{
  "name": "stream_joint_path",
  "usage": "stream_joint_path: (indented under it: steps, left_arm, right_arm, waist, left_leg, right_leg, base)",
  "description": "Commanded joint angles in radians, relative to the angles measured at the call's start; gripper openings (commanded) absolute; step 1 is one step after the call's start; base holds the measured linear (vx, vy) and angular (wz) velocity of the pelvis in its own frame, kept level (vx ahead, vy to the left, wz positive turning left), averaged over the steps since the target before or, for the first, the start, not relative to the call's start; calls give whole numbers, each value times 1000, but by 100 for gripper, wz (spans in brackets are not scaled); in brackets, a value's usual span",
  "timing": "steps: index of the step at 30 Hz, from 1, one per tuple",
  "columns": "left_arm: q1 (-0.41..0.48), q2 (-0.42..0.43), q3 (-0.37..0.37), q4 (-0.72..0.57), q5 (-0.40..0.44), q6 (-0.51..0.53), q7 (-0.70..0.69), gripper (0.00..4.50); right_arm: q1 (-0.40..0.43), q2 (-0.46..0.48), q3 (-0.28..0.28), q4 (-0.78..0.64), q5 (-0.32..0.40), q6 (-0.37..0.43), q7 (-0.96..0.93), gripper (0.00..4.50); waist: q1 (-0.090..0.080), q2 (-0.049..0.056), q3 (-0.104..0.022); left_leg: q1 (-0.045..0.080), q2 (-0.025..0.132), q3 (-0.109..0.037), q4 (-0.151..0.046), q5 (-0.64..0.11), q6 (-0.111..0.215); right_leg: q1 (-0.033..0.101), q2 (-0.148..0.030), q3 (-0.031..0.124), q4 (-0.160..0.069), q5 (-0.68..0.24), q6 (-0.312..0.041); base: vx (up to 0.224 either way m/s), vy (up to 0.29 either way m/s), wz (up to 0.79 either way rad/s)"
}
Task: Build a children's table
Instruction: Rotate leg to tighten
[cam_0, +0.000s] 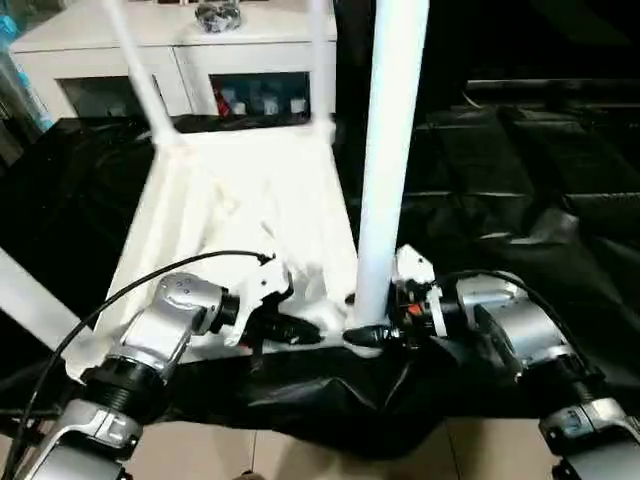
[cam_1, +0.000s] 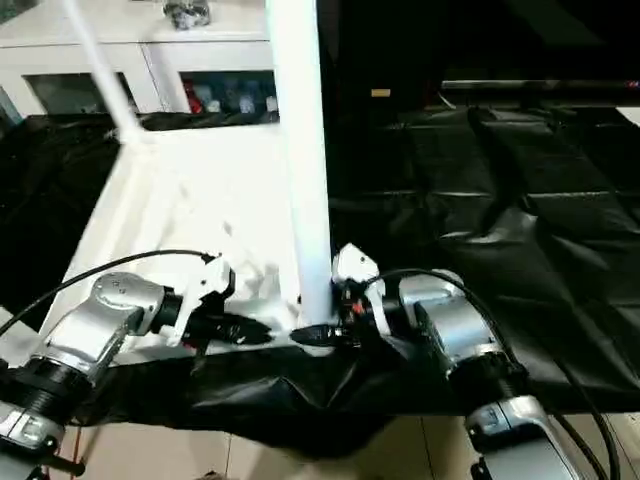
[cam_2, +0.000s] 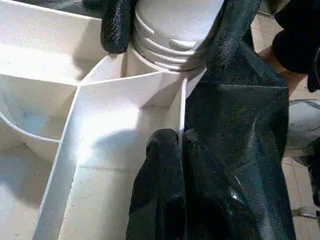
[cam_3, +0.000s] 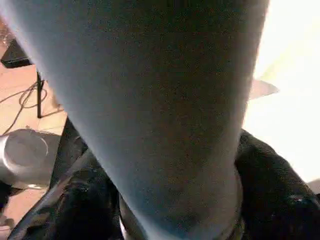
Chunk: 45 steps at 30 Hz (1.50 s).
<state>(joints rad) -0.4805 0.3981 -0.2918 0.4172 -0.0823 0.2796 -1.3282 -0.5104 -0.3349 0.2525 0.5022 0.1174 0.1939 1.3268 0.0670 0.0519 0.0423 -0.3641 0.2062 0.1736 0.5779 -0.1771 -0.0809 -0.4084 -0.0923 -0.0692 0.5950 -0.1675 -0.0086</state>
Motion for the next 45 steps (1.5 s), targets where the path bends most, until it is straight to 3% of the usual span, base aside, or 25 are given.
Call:
stream_joint_path:
  steps: [1, 5, 7, 8, 13, 17, 20, 23, 24, 27, 32, 38, 39, 44, 45]
  left_arm:
    - [-32, -25, -13, -10, -19, -10, 9, 0]
    - [-30, -52, 11, 6, -15, -15, 80, 0]
    - [-32, -65, 22, 12, -14, -15, 109, 0]
    - [-42, -109, 53, 39, -5, -14, 208, 0]
    - [-57, -176, 80, 73, 21, -11, 360, 0]
    - [-71, -260, 114, 104, 41, -17, 525, 0]
    - [-68, -300, 123, 104, 42, -14, 576, 0]
    - [-59, -308, 110, 93, 39, -16, 555, 0]
    - [-52, -302, 96, 82, 34, -23, 518, 0]
    - [-45, -288, 82, 73, 32, -29, 482, 0]
    - [-27, -248, 64, 47, 26, -32, 387, 0]
    - [-8, -150, 27, 8, 8, -28, 199, 0]
    - [-8, -119, 15, 4, 7, -25, 142, 0]
    - [-3, -63, -11, -11, 8, -12, 41, 0]
    - [-2, -44, -19, -12, 11, -8, 16, 0]
  right_arm:
    - [13, 30, 82, -25, 7, 12, 53, 281]
    - [16, 69, 47, -8, 10, -4, -29, 273]
    - [15, 87, 32, 5, 5, -11, -72, 272]
    - [-2, 148, -15, 68, -21, -21, -242, 272]
    - [-41, 239, -84, 193, -57, -50, -531, 270]
    - [-87, 329, -162, 311, -62, -48, -797, 268]
    - [-92, 355, -161, 324, -61, -63, -779, 268]
    - [-95, 362, -178, 314, -26, -51, -726, 336]
    - [-95, 350, -160, 299, -28, -47, -682, 339]
    - [-95, 331, -132, 289, -44, -53, -635, 382]
    - [-85, 270, -79, 253, -52, -77, -471, 382]
    - [-35, 130, 13, 123, -26, -70, -131, 382]
    - [-24, 93, 37, 91, -23, -52, -54, 382]
    - [-15, 52, 63, 66, -27, -38, 18, 382]
    - [-11, 41, 71, 56, -27, -29, 39, 359]
  waist:
    - [-2, -12, -58]
    - [-2, -12, -60]
    - [-7, -12, -55]
    - [-10, -14, -53]
    - [-33, -16, -48]
    - [-48, -12, -53]
    - [-48, -14, -56]
    - [-41, -13, -63]
    - [-37, -14, -62]
    - [-37, -12, -60]
    - [-38, -12, -60]
    - [-23, -9, -60]
    - [-19, -12, -60]
    - [-10, -13, -55]
    - [-8, -12, -54]
  left_leg:
    - [5, 18, 3, -67, -251, 50]
    - [3, 18, 4, -64, -227, 56]
    - [3, 15, 4, -67, -256, 46]
    - [5, 14, 2, -69, -276, 36]
    - [10, 7, -7, -72, -334, 2]
    - [6, 6, -5, -71, -301, 11]
    - [5, 5, -2, -69, -289, 26]
    - [0, 6, 2, -64, -226, 60]
    - [-2, 6, 4, -63, -214, 73]
    - [0, 8, 3, -65, -228, 72]
    - [-2, 9, 3, -65, -235, 74]
    - [3, 17, 6, -64, -232, 91]
    - [5, 17, 6, -65, -234, 90]
    - [7, 18, 6, -69, -266, 73]
    - [9, 18, 5, -70, -272, 66]
  right_leg:
    - [52, -41, 35, -73, -304, -206]
    - [53, -39, 35, -69, -260, -217]
    - [51, -40, 33, -75, -315, -208]
    - [49, -42, 33, -81, -371, -191]
    - [45, -45, 27, -97, -533, -125]
    - [43, -39, 31, -94, -459, -137]
    - [48, -38, 30, -92, -407, -154]
    - [53, -38, 32, -82, -301, -184]
    - [56, -38, 32, -79, -280, -194]
    - [55, -38, 30, -82, -304, -194]
    - [57, -39, 31, -81, -305, -196]
    - [54, -36, 31, -75, -266, -219]
    - [55, -36, 31, -75, -266, -221]
    - [51, -39, 34, -80, -336, -209]
    - [50, -40, 34, -81, -355, -203]
  base:
    - [0, 0, 0]
    - [0, 0, 0]
    - [0, 0, 0]
    - [0, 0, 0]
    - [0, 0, 0]
    - [0, 0, 0]
    - [0, 0, 0]
    - [0, 0, 0]
    - [0, 0, 0]
    - [0, 0, 0]
    - [0, 0, 0]
    - [0, 0, 0]
    - [0, 0, 0]
    - [0, 0, 0]
    - [0, 0, 0]
